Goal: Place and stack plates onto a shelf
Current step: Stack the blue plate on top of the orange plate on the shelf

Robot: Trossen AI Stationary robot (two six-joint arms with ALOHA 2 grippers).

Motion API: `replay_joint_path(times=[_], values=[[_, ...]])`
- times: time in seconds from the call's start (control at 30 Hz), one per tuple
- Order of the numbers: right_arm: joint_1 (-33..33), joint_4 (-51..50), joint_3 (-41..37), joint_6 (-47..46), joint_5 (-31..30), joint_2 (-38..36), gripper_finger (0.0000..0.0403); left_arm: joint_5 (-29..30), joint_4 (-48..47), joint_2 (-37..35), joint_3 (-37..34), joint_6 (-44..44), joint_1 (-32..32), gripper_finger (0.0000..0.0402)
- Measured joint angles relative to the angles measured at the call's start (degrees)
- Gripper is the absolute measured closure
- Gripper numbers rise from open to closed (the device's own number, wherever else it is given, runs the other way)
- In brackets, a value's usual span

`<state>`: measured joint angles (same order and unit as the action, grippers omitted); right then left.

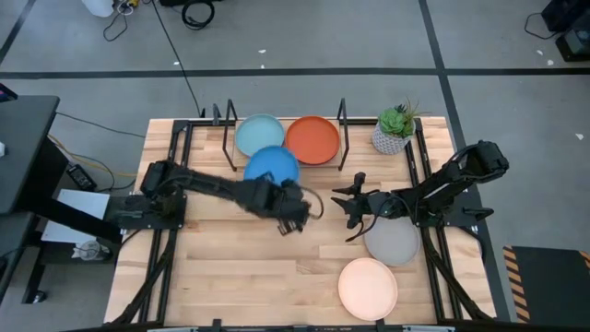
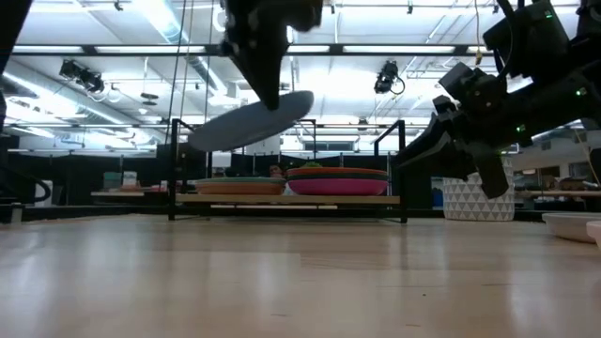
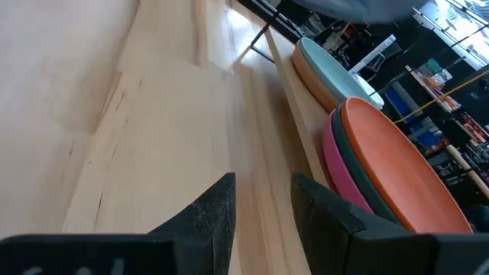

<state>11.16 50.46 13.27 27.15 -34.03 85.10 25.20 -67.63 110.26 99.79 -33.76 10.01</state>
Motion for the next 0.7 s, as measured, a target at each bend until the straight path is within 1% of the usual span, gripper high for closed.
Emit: replay_joint_path(times=[0.07, 0.17, 0.23, 0.37, 0.43, 0.53, 0.7], values=[[0.00, 0.13, -0.33, -0.41, 0.94, 0.00, 0.0270, -0.59, -0.04, 0.00, 0.00, 5.29, -2.97, 0.0389], [0.02, 0.05, -0.76, -1.47, 1.12, 0.00, 0.0270, -3.44, -0.58, 0.00, 0.00, 12.25, -7.86, 0.0389], [0.01, -0.33, -1.12, -2.43, 0.99, 0.00, 0.0270, -5.22, -0.94, 0.00, 0.00, 15.48, -11.16, 0.0389], [0.09, -0.38, -2.21, -3.95, 0.89, 0.00, 0.0270, -5.21, 0.41, -0.01, 0.00, 20.51, -15.94, 0.0389], [0.11, -0.38, -2.64, -4.76, 0.73, 0.00, 0.0270, -5.15, 2.51, -0.10, 0.00, 25.18, -17.33, 0.0389], [0.11, -0.39, -2.98, -6.14, 0.73, 0.00, 0.0270, -5.53, 8.23, 0.07, -0.02, 33.18, -18.29, 0.0389], [1.06, -0.38, -3.95, -7.91, 0.63, 0.00, 0.0270, -7.54, 16.94, 0.39, -0.05, 48.48, -19.67, 0.0389]])
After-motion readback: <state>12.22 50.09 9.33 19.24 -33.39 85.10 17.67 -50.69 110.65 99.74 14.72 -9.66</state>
